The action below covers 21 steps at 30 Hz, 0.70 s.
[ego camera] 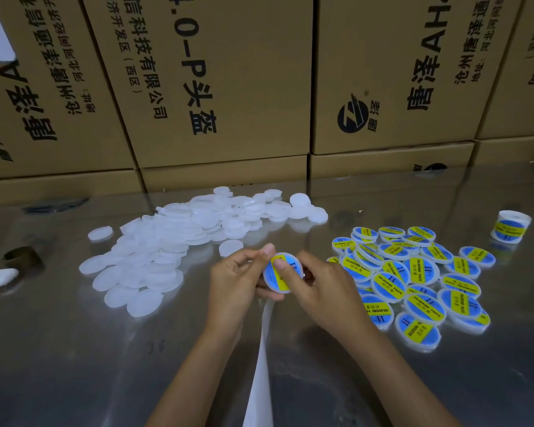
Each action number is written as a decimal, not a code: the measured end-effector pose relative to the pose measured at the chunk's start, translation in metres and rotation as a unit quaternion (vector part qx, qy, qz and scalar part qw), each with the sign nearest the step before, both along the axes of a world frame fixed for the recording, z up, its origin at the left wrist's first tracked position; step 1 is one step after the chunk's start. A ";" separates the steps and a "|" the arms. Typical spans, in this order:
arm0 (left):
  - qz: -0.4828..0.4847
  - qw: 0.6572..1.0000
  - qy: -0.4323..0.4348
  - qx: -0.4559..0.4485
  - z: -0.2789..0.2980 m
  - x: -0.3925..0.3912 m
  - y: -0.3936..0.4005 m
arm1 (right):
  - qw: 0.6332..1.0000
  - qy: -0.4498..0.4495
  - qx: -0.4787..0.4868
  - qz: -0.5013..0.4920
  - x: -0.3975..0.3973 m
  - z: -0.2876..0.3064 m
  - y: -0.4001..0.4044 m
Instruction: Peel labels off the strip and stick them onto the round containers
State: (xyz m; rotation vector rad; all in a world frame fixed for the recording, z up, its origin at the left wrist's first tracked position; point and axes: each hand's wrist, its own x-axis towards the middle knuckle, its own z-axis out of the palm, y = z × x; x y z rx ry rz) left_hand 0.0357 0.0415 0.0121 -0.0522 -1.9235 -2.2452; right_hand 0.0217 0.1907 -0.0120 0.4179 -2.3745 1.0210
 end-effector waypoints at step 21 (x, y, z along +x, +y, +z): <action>0.001 0.999 0.013 0.052 -0.005 -0.006 -0.002 | 0.987 -0.094 -0.111 0.068 -0.005 -0.006 0.000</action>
